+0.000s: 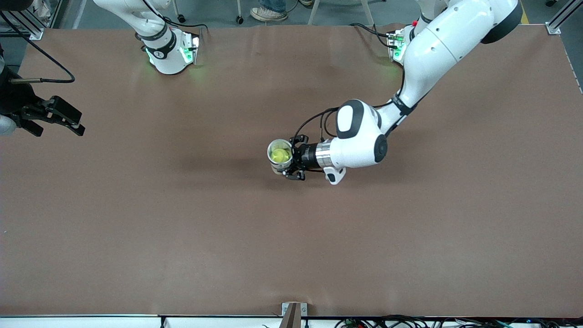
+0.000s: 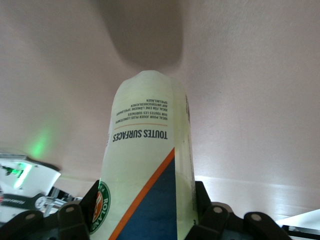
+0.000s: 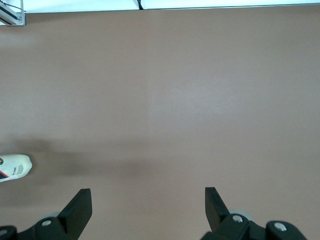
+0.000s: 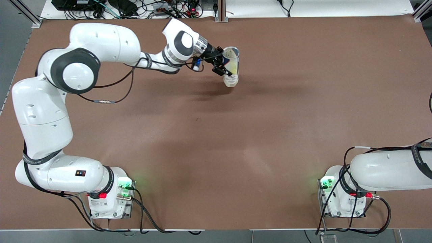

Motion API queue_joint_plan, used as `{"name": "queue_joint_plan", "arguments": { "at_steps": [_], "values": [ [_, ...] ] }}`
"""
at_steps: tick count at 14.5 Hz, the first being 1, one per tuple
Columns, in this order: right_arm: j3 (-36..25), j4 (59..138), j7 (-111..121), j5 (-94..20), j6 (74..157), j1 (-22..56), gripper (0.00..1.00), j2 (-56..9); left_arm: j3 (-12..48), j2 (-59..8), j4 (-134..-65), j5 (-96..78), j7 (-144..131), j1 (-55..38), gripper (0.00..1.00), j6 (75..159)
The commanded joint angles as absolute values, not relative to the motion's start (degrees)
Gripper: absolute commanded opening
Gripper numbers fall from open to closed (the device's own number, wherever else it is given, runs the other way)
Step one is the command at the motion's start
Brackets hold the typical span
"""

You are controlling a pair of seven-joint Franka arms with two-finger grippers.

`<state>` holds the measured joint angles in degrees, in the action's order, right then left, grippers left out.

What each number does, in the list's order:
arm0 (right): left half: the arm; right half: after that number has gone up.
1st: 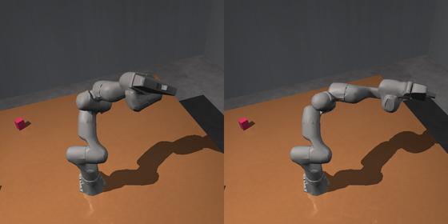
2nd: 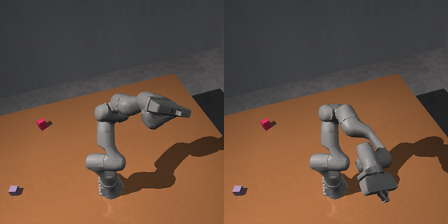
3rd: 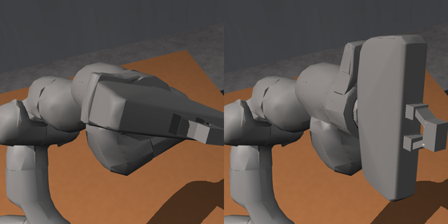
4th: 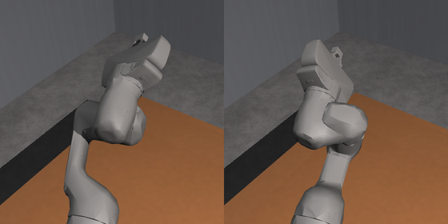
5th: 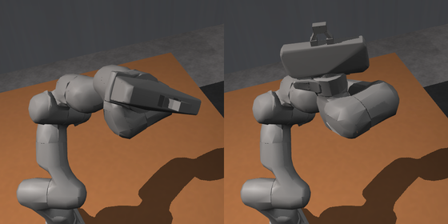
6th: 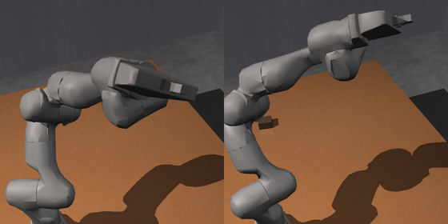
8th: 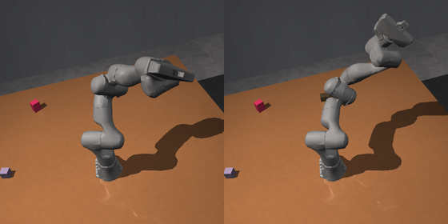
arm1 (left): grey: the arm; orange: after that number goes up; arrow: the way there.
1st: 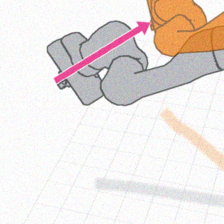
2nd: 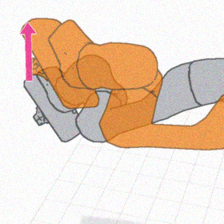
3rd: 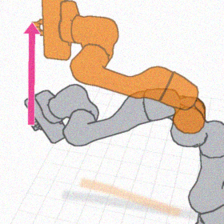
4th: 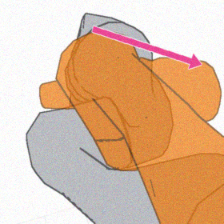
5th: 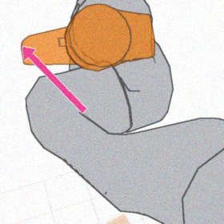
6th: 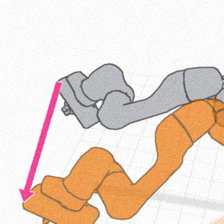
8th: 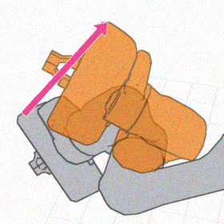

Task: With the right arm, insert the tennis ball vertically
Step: 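Lower the upright can onto the table and open the left gripper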

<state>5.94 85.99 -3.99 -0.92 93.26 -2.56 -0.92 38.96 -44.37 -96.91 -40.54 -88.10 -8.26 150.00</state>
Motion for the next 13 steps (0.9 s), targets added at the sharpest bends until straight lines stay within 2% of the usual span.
{"name": "queue_joint_plan", "arguments": {
  "at_steps": [1,5,9,10,11,13],
  "values": [
    [6.42,86.66,-3.08,-0.44,93.08,-3.16,1.0,-0.26,38.24,-45.79,-95.36,-41.66,-88.68,-11.33,0.75,153.8],
    [6.42,86.66,-3.08,-0.44,93.08,-3.16,1.0,-0.26,35.51,-47.02,-95.36,-41.84,-88.59,-14.94,0.75,156.87],
    [6.42,86.66,-3.16,-0.44,93.08,-3.08,1.0,-0.26,35.42,-47.72,-95.36,-42.01,-88.59,-15.64,0.75,158.38],
    [6.42,86.66,-3.16,-0.44,93.16,-3.16,1.0,-0.26,35.51,-47.72,-95.36,-41.84,-88.59,-15.64,0.79,158.38],
    [6.42,86.66,-3.16,-0.44,93.16,-3.16,1.0,-0.26,35.42,-47.72,-95.36,-41.92,-88.16,-15.64,1.0,158.47],
    [6.5,86.66,-3.16,-0.44,93.16,-3.08,1.0,-0.26,35.42,-47.72,-95.36,-41.92,-87.98,-15.64,1.0,158.47]
  ]
}}
